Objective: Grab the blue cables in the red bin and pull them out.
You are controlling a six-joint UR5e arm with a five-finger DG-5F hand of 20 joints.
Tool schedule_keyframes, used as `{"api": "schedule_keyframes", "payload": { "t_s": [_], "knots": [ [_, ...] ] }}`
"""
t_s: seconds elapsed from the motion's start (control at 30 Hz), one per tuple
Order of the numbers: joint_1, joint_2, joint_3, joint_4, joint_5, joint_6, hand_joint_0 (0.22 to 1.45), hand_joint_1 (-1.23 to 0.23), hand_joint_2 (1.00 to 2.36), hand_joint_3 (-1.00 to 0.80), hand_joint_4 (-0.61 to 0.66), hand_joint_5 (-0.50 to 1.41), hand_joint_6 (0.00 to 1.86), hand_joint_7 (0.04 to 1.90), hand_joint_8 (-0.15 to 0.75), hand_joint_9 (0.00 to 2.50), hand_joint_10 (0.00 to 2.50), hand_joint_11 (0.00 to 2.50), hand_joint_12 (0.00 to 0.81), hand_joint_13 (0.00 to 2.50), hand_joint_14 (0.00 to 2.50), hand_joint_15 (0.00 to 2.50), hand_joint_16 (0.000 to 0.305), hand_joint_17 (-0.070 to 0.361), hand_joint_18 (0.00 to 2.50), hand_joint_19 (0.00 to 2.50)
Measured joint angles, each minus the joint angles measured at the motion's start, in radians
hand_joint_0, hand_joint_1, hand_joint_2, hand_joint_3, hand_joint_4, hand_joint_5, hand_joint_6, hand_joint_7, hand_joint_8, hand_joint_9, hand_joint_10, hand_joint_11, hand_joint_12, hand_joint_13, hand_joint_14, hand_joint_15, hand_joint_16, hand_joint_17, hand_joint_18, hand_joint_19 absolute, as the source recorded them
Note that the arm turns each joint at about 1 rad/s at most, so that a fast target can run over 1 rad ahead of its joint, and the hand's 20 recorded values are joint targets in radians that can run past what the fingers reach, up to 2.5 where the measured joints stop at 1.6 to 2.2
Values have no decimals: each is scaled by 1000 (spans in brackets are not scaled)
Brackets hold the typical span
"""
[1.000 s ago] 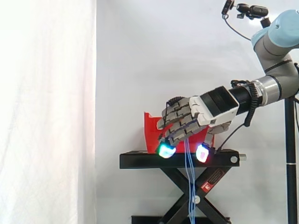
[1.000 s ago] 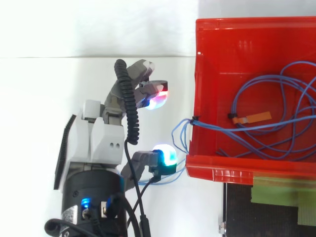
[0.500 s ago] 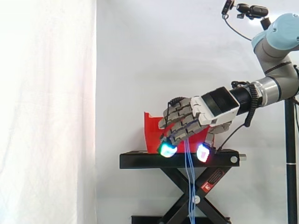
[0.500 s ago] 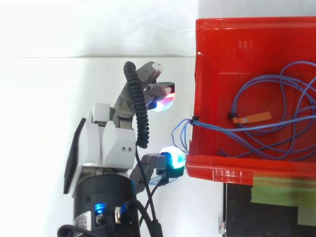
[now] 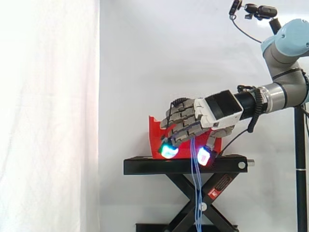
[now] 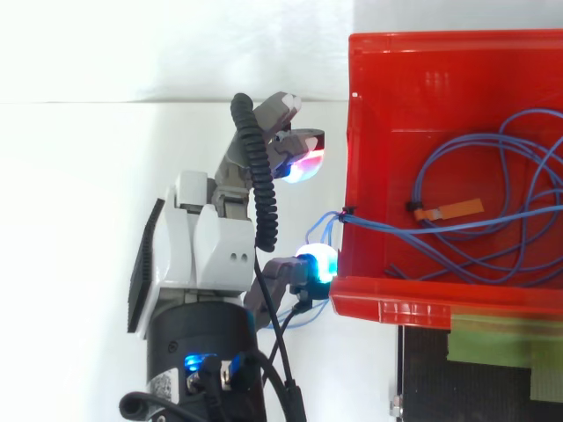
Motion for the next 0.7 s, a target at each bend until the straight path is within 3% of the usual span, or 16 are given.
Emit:
{"api": "schedule_keyframes", "payload": {
  "t_s": [0.57,0.7],
  "knots": [
    [-2,0,-19,24,-6,2,749,-953,1000,-1000,225,701,10,683,280,759,15,431,369,508,11,278,53,120,413,367],
    [-3,1,-19,20,-6,2,766,-956,1000,-1000,201,770,0,810,277,781,17,447,367,514,10,273,53,119,416,360]
  ]
}}
